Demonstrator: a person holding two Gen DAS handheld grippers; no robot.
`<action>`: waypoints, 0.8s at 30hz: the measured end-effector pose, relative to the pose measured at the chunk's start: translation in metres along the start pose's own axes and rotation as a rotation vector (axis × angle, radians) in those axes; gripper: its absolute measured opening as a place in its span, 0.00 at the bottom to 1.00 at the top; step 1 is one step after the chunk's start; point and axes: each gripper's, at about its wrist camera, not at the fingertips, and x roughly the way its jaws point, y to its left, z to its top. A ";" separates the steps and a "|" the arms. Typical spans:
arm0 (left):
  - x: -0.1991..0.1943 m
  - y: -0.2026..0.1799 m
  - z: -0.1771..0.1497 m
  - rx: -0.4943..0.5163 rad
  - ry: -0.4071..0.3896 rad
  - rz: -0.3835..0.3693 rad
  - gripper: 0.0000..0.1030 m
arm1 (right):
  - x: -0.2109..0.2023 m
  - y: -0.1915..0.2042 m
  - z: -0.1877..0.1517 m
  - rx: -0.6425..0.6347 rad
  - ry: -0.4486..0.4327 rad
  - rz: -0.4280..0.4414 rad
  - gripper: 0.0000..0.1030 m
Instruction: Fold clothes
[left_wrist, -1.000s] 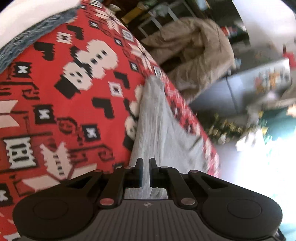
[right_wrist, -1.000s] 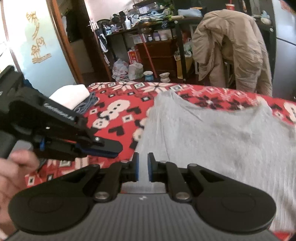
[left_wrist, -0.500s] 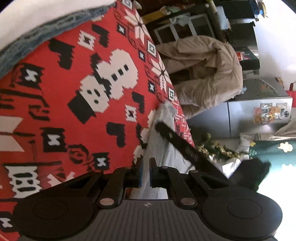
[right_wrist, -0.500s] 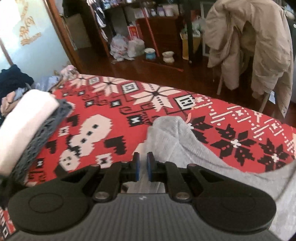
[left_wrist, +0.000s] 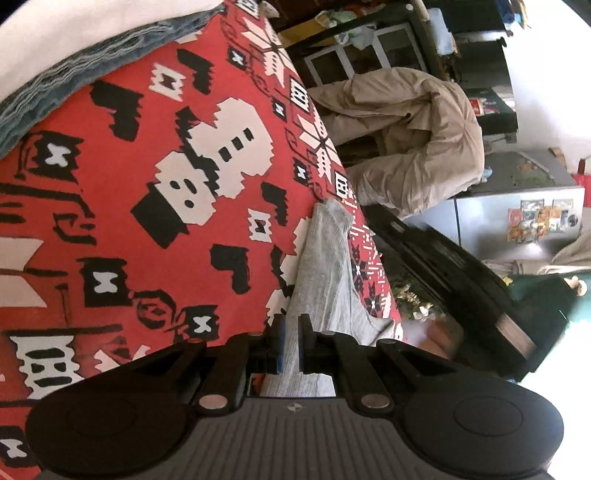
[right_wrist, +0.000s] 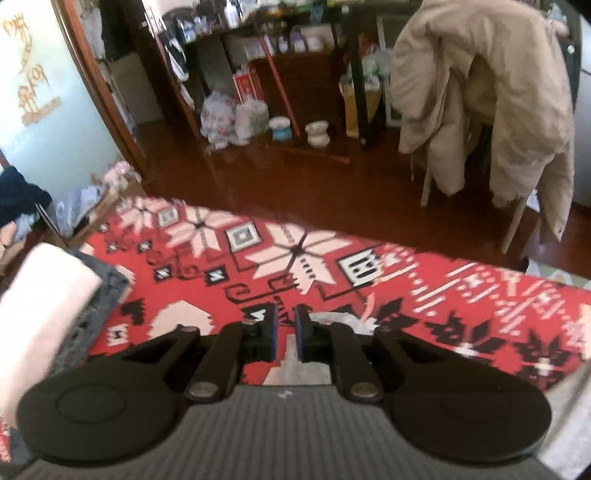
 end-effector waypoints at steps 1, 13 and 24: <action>0.000 -0.003 -0.002 0.016 0.002 -0.002 0.04 | -0.013 -0.001 -0.003 0.004 -0.015 -0.003 0.10; 0.023 -0.049 -0.049 0.264 0.099 -0.050 0.04 | -0.165 -0.062 -0.126 0.282 -0.168 -0.206 0.12; 0.062 -0.078 -0.099 0.404 0.212 -0.041 0.04 | -0.270 -0.153 -0.235 0.580 -0.254 -0.476 0.21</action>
